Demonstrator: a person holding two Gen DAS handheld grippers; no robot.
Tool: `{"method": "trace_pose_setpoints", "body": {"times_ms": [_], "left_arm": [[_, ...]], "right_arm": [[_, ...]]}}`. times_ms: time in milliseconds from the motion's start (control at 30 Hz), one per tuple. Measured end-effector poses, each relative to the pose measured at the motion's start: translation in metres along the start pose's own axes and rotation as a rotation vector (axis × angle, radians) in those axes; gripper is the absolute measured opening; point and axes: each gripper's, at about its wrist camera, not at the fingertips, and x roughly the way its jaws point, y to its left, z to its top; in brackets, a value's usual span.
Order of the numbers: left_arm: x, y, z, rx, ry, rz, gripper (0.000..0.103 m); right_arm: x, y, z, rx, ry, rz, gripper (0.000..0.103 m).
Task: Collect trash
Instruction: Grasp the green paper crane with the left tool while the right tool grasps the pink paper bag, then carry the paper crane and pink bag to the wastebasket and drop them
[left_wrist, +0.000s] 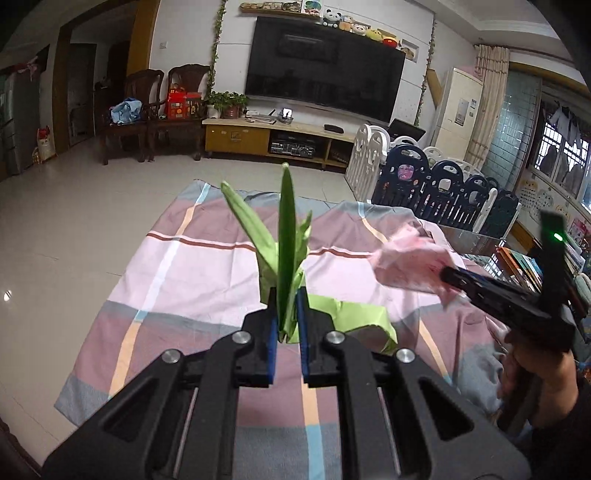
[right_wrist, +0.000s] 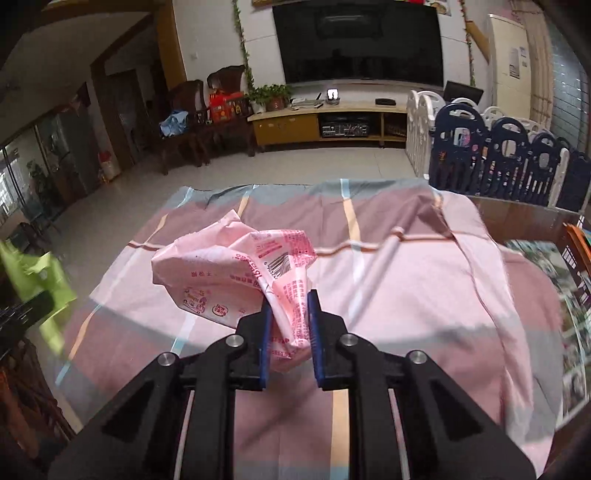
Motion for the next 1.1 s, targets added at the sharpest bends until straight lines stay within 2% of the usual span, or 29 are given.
{"method": "trace_pose_setpoints", "body": {"times_ms": [100,267,467,833,1000,1100], "left_arm": [[-0.007,-0.006,-0.012,0.013,0.014,-0.012,0.011],[-0.009,-0.014,-0.025,0.057,0.034,0.002,0.011],[0.004,-0.016,-0.031,0.078,0.07,0.03,0.011],[0.009,-0.017,-0.032,0.085,0.076,0.04,0.011],[0.011,-0.017,-0.034,0.083,0.081,0.044,0.011],[0.011,-0.014,-0.034,0.072,0.086,0.046,0.011]], "right_arm": [[-0.034,-0.004,-0.027,0.041,0.007,-0.016,0.018],[-0.055,0.0,-0.045,0.042,0.005,-0.036,0.018],[-0.043,0.0,-0.048,0.059,0.039,-0.045,0.018],[-0.042,0.006,-0.051,0.047,0.043,-0.032,0.018],[-0.058,-0.006,-0.047,0.1,-0.023,-0.013,0.018],[-0.096,-0.031,-0.043,0.181,-0.097,0.016,0.019]]}}
